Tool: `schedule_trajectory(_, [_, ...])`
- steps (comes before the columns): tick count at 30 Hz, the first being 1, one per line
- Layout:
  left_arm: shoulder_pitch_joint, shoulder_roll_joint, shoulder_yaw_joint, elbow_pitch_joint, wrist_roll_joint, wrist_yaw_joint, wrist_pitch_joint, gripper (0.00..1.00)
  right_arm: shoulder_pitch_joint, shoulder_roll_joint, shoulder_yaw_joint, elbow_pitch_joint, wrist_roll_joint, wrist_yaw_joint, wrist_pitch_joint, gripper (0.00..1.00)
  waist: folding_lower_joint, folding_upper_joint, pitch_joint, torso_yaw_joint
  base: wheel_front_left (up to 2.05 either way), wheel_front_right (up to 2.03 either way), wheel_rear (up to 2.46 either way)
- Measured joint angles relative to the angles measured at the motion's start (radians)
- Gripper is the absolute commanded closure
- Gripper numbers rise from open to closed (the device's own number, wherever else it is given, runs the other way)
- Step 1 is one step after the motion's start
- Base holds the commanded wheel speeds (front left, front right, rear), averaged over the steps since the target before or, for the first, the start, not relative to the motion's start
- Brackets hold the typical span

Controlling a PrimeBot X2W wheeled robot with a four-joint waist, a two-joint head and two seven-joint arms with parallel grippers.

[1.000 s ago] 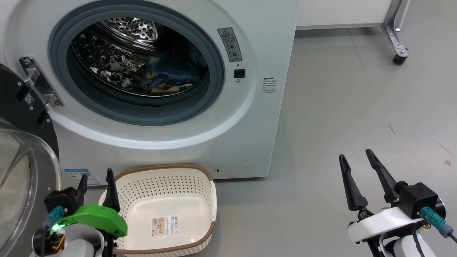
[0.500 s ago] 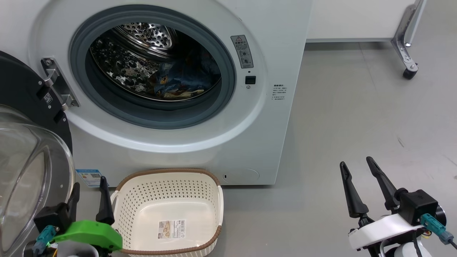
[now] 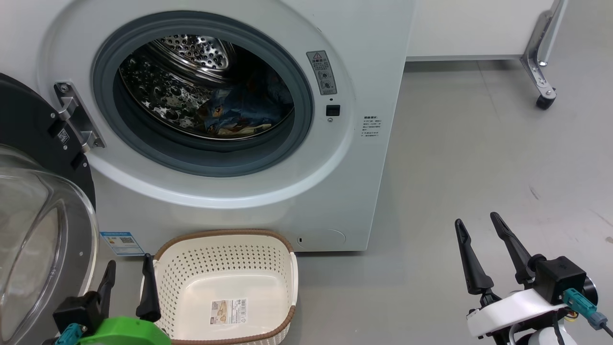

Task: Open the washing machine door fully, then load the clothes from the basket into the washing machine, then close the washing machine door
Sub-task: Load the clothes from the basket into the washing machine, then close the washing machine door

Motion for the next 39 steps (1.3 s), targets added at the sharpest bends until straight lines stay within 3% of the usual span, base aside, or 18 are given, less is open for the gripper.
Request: schedule_trajectory(39, [0.074, 0.001, -0.036, -0.107, 0.007, 0.037, 0.000, 0.00, 0.003, 0.000, 0.000, -0.006, 0.000, 0.000, 0.000, 0.00, 0.0000, 0.0000, 0.004, -0.008, 0.00, 0.00, 0.00])
